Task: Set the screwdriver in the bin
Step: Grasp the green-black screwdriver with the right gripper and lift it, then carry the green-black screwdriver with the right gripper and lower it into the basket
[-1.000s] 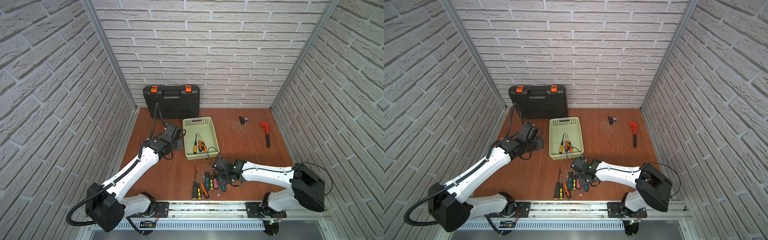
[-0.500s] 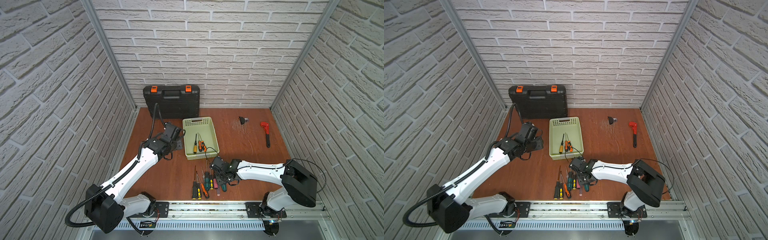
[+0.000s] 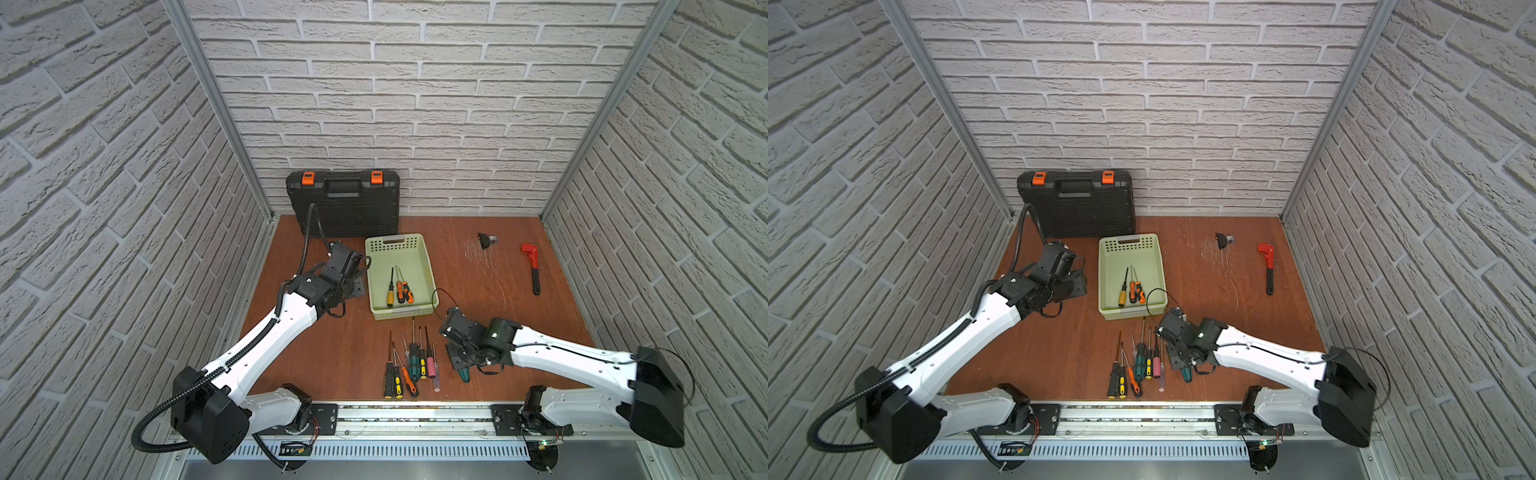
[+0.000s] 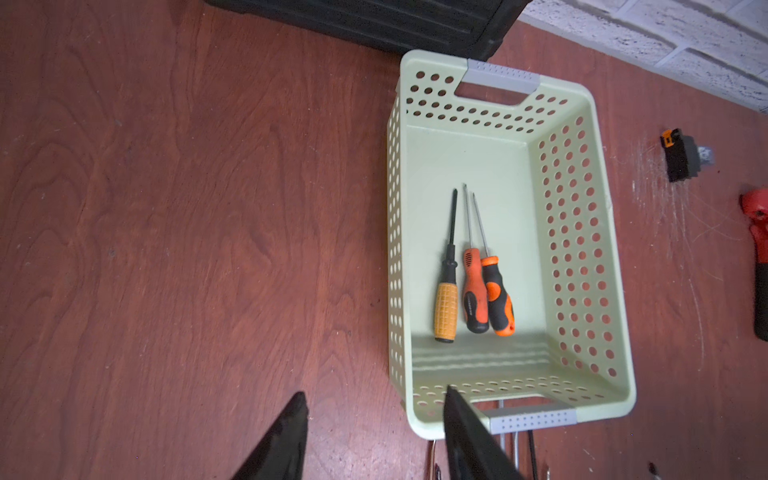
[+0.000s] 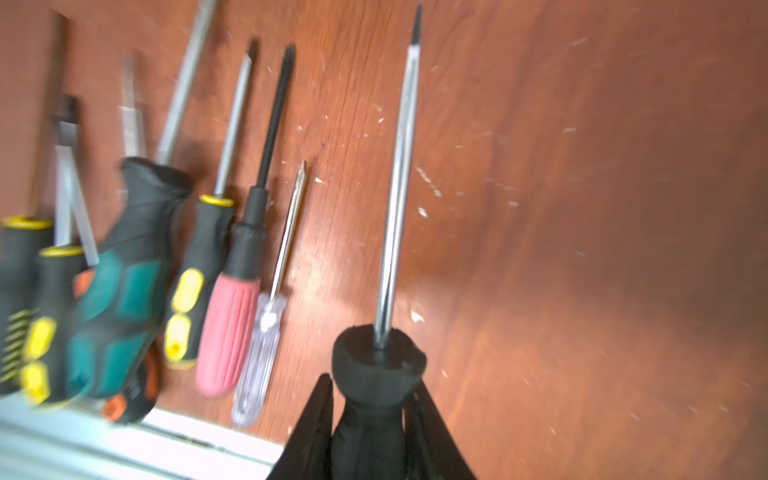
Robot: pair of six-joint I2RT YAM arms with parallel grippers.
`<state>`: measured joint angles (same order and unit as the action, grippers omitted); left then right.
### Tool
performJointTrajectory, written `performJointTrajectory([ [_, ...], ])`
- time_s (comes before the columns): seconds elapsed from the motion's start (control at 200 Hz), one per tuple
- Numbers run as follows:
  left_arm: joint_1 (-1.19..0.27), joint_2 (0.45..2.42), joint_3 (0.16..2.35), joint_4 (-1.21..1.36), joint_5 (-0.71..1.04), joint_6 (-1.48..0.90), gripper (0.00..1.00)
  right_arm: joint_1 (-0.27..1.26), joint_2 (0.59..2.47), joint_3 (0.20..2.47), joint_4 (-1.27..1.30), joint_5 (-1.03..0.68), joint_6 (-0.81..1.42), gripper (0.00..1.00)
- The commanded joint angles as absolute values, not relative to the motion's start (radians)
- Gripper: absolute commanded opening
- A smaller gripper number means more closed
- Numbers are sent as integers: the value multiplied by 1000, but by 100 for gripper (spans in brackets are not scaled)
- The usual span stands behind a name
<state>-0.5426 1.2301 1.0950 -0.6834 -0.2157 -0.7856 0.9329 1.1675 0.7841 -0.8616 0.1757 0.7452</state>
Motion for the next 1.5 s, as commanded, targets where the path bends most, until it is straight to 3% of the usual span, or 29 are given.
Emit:
performJointTrajectory([
  [0.0, -527, 1255, 1153, -642, -207, -775, 53, 927, 1041, 816, -1091, 230, 789, 6],
  [0.13, -525, 1258, 1187, -645, -201, -767, 53, 923, 944, 885, -1148, 283, 802, 6],
  [0.245, -520, 1239, 1185, -657, -207, -765, 54, 891, 981, 1016, -1117, 314, 712, 5],
  [0.535, -496, 1160, 1128, -673, -226, -776, 54, 712, 1392, 1444, -957, 159, 393, 6],
  [0.86, -479, 1063, 1041, -701, -245, -816, 54, 655, 1790, 1741, -919, 86, 258, 5],
  [1.235, -433, 1051, 1038, -699, -223, -807, 55, 637, 2078, 1893, -930, 92, 257, 6],
  [1.495, -413, 1054, 1032, -689, -209, -801, 55, 631, 2158, 1901, -914, 147, 267, 5],
])
